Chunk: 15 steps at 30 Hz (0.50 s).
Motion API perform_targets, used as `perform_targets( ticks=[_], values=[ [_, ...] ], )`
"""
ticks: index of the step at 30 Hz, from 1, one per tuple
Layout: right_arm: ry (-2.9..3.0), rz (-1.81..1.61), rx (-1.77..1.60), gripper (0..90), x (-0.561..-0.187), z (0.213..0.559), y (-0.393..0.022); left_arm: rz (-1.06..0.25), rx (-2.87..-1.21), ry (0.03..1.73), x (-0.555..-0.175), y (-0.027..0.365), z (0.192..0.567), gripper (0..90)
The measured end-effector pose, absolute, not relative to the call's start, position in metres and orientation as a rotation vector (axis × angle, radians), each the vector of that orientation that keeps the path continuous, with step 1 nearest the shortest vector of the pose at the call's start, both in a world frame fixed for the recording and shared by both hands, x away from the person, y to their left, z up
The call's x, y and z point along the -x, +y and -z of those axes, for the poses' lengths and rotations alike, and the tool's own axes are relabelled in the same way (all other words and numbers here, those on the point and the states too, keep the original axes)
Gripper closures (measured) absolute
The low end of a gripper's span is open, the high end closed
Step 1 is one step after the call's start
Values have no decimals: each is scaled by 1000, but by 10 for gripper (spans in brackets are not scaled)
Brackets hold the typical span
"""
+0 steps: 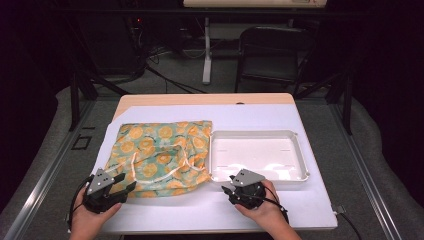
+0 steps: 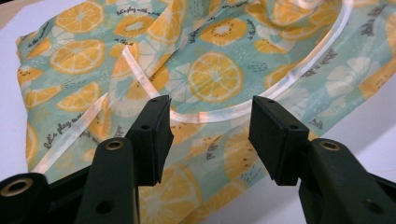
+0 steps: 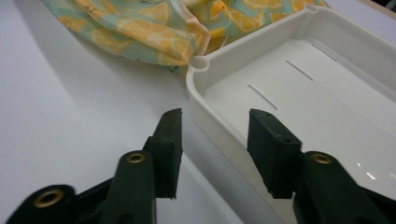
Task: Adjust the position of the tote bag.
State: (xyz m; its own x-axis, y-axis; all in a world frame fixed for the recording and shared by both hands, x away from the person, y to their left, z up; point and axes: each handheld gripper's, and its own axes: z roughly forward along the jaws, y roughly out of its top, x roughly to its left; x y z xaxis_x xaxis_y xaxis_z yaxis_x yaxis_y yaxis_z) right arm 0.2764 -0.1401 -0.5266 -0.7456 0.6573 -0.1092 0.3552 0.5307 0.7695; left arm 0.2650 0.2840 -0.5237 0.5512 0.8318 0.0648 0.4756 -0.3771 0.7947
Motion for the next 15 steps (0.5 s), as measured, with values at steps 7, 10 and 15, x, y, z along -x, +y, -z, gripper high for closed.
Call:
perform_targets(
  ticks=[7,10,15],
  values=[
    [2419,-1158,-831,603,-278,530,-141,-595,-1994,1037,-264,290,521,513],
    [2409,-1176,-826,616,-278,531,-140,-591,-2003,1043,-264,289,521,513],
    [2408,-1186,-832,617,-277,531,-139,-592,-2012,1031,-262,289,520,518]
  ],
)
